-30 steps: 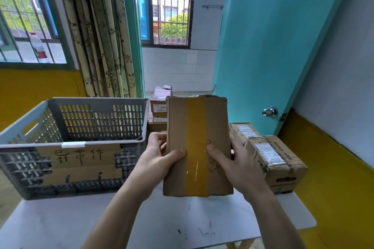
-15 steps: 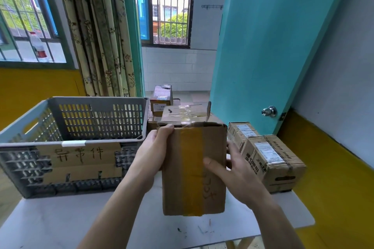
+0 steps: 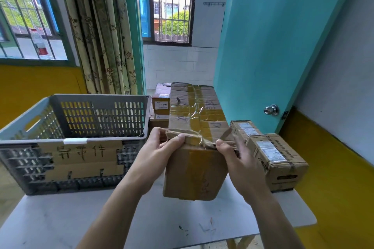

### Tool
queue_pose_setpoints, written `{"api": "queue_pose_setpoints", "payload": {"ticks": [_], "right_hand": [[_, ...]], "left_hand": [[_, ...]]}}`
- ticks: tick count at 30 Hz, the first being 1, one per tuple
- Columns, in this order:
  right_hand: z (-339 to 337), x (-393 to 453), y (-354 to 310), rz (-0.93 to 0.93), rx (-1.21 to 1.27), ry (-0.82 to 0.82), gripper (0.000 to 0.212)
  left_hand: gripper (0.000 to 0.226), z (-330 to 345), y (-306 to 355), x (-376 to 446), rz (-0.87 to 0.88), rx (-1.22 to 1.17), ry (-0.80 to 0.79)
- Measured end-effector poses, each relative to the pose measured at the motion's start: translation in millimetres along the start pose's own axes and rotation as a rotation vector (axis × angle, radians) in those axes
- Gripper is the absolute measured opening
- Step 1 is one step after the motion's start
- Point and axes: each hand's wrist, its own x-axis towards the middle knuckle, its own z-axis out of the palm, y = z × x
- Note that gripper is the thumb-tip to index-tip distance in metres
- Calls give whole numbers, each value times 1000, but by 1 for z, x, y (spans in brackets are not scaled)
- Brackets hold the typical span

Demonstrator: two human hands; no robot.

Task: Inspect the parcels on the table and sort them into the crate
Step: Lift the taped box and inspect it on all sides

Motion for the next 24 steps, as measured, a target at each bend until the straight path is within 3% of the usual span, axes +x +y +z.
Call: {"api": "queue_pose_setpoints", "payload": {"ticks": [4,6,8,10,12,16,20,24], "right_hand": [[-1,1,0,-16,32,17,20],[-2,2,5,-25,62,-2,9],[0,1,6,-55,52,-5,20],[-2,2,6,-47,102,-2,5],[0,2,3,-46,116,3,16],[3,4,4,-46,135,17,11],[2,3,4,-29,143,25,21],[4,1,6,-40,134,24,21]], "left_hand": [[26,-1,-1,2,50,12,16],[26,-1,-3,5,57,8,32],[25,0,-6,8,63,-3,60],[24,5,-7,9,71,9,79],[25,7,-9,9,94,43,89],[34,2,-14,9,96,39,42],[22,-5,-17,12,91,61,25],[24,-1,-16,16,117,105,80]]}}
